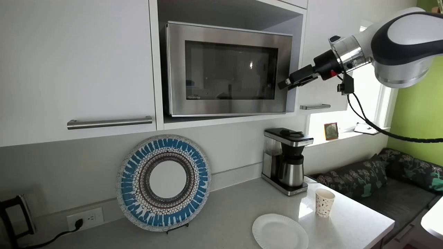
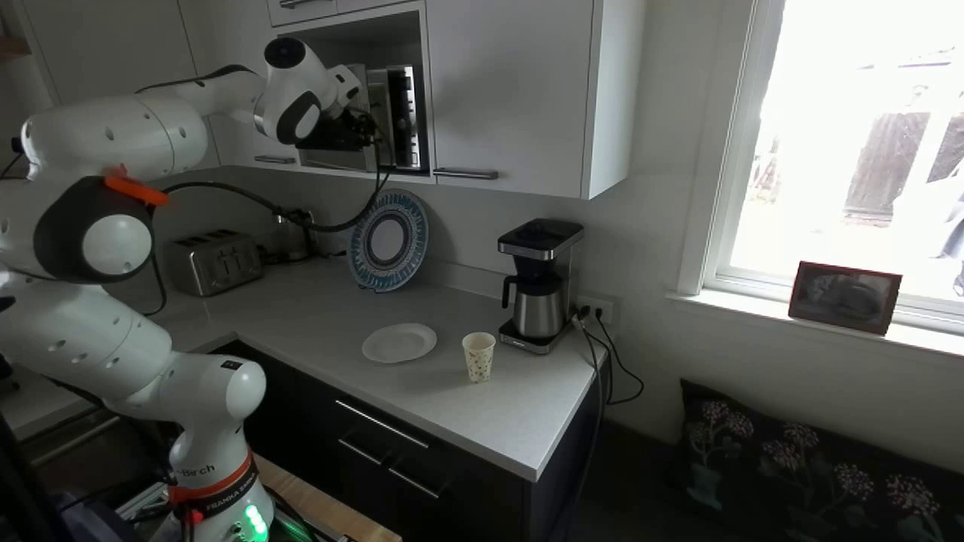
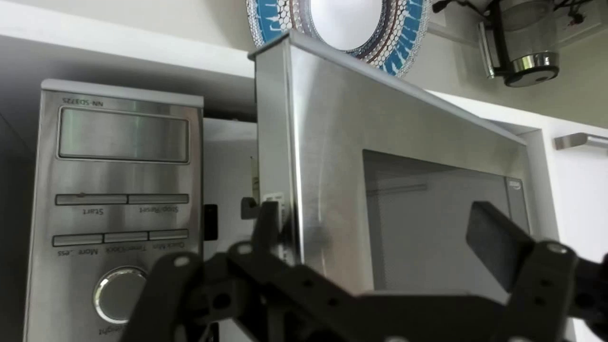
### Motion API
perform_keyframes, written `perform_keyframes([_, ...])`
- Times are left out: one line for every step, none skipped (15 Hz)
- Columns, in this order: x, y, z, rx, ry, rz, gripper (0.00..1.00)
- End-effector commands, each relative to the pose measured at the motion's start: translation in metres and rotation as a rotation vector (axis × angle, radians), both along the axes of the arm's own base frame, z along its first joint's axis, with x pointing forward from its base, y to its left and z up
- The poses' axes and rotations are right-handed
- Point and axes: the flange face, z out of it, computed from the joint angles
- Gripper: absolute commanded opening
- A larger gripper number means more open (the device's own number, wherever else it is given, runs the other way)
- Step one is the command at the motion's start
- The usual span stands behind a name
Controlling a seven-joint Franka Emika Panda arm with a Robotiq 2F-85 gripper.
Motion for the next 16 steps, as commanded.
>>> perform_keyframes([-0.028, 0.029, -0.012, 0.002, 0.081, 0.069, 1.0])
perform_keyframes([-0.036, 0.031, -0.013, 0.005, 0.096, 0.086, 1.0])
perform_keyframes([-0.043, 0.033, -0.012, 0.004, 0.107, 0.094, 1.0])
perform_keyframes([-0.05, 0.037, -0.011, 0.004, 0.123, 0.108, 1.0])
perform_keyframes([-0.059, 0.042, -0.012, 0.005, 0.141, 0.131, 1.0])
perform_keyframes([-0.066, 0.048, -0.013, 0.008, 0.163, 0.157, 1.0])
perform_keyframes([-0.072, 0.055, -0.015, 0.008, 0.187, 0.177, 1.0])
perform_keyframes([-0.078, 0.06, -0.016, 0.005, 0.202, 0.193, 1.0])
perform_keyframes([-0.084, 0.064, -0.015, 0.004, 0.21, 0.206, 1.0])
perform_keyframes([-0.091, 0.067, -0.014, -0.008, 0.206, 0.209, 1.0])
perform_keyframes([-0.094, 0.068, -0.012, -0.026, 0.192, 0.195, 1.0])
perform_keyframes([-0.097, 0.069, -0.01, -0.02, 0.198, 0.201, 1.0])
perform_keyframes([-0.101, 0.07, -0.009, -0.026, 0.201, 0.19, 1.0])
perform_keyframes([-0.101, 0.068, -0.009, -0.054, 0.213, 0.153, 1.0])
perform_keyframes([-0.101, 0.067, -0.01, -0.063, 0.21, 0.121, 1.0])
perform_keyframes([-0.098, 0.065, -0.009, -0.07, 0.198, 0.081, 1.0])
